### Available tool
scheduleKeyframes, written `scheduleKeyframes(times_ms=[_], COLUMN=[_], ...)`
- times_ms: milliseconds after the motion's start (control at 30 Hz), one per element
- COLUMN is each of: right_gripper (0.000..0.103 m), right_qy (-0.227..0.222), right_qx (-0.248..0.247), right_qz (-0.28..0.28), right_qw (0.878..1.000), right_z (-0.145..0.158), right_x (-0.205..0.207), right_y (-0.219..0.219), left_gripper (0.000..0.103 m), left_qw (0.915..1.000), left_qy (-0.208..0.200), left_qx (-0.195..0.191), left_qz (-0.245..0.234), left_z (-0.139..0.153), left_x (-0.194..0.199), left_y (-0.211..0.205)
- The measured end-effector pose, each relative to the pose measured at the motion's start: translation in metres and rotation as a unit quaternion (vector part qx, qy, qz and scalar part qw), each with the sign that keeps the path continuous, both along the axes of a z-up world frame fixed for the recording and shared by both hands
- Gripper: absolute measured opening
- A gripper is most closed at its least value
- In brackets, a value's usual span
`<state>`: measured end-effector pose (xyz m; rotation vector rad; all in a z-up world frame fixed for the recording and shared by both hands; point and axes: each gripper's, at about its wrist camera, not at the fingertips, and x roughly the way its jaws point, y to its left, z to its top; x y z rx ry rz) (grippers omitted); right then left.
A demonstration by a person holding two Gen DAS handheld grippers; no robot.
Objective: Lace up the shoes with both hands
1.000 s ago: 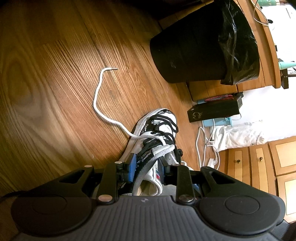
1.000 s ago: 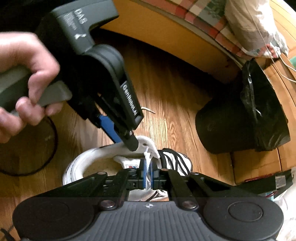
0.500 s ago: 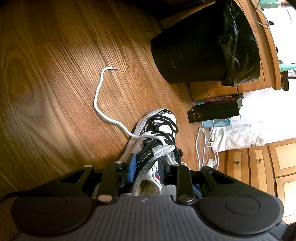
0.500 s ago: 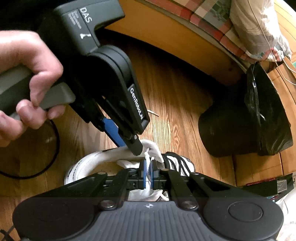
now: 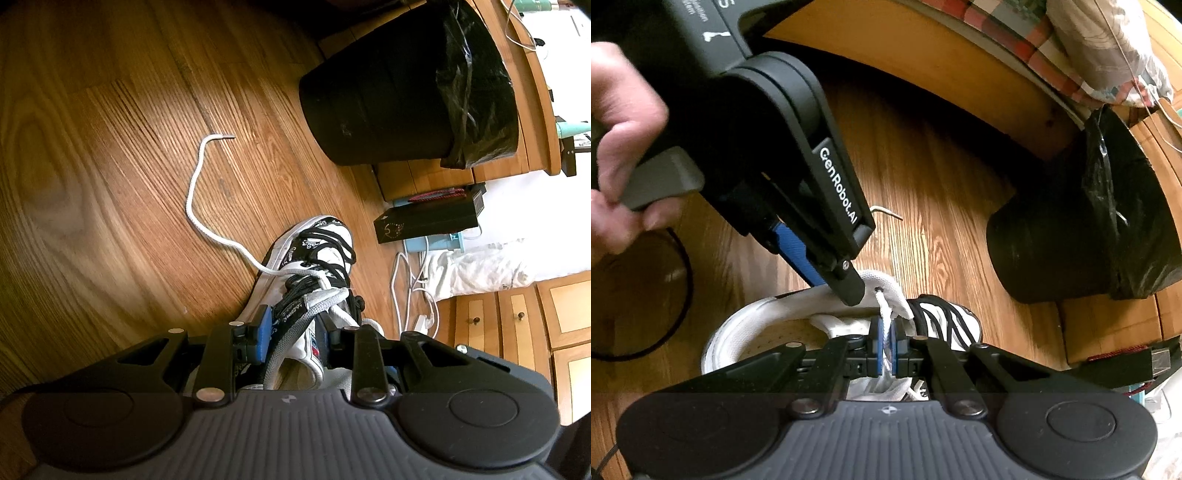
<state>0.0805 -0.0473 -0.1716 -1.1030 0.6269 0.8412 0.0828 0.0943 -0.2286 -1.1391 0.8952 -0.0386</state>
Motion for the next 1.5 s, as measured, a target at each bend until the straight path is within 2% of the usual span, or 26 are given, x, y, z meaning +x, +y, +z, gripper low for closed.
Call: scheduleKeyframes(times_ms=[300, 467, 533, 667, 733, 833, 933, 1100, 1200, 1267, 1333, 1500], right_gripper=[0.004, 0.004, 0.004, 0.005, 0.005, 0.005, 0.005, 0.005, 0.005, 0.005, 0.005, 0.007], right_qy=[0.002, 0.003, 0.004, 0.001, 0.001, 0.002, 0.004, 0.003, 0.003, 0.002, 0.002, -0.006], right_qx=[-0.004, -0.003, -0.005, -0.007, -0.007, -0.008, -0.008, -0.006, -0.006, -0.008, -0.009, -0.008], right_qz=[0.004, 0.003, 0.005, 0.008, 0.008, 0.009, 0.01, 0.01, 0.01, 0.011, 0.012, 0.01], right_qw=[1.0, 1.0, 1.0, 1.0, 1.0, 1.0, 1.0, 1.0, 1.0, 1.0, 1.0, 1.0], right_z=[-0.005, -0.006, -0.008, -0.009, -0.009, -0.01, -0.009, -0.007, -0.009, -0.01, -0.011, -0.01], right_x=[0.003, 0.005, 0.006, 0.006, 0.006, 0.007, 0.006, 0.007, 0.004, 0.003, 0.002, 0.004], right_y=[0.006, 0.009, 0.01, 0.01, 0.009, 0.009, 0.009, 0.01, 0.008, 0.009, 0.009, 0.008], left_gripper=[0.03, 0.03, 0.031, 0.034, 0.038, 0.039, 0.039, 0.039, 0.039, 0.033, 0.017, 0.005], left_qw=[1.0, 0.9997, 0.9998, 0.9988, 0.9977, 0.9976, 0.999, 0.9991, 0.9981, 0.998, 0.9982, 0.9962], left_qy=[-0.002, -0.005, -0.007, -0.033, -0.038, -0.025, -0.016, -0.023, -0.005, -0.007, -0.017, -0.04], left_qx=[0.004, 0.021, 0.015, -0.023, -0.029, -0.024, 0.018, 0.035, 0.047, 0.043, 0.035, 0.055], left_qz=[-0.004, -0.013, -0.008, 0.03, 0.048, 0.059, 0.037, -0.003, -0.041, -0.046, -0.046, -0.054], left_z=[-0.002, 0.003, 0.004, 0.006, 0.007, 0.004, 0.008, 0.013, 0.006, 0.004, 0.002, 0.011], left_x=[-0.001, -0.002, -0.005, -0.014, -0.016, -0.01, 0.003, 0.026, 0.039, 0.04, 0.038, 0.036], left_y=[0.0, -0.001, 0.0, 0.008, 0.012, 0.018, 0.017, 0.011, 0.004, 0.002, 0.001, -0.005])
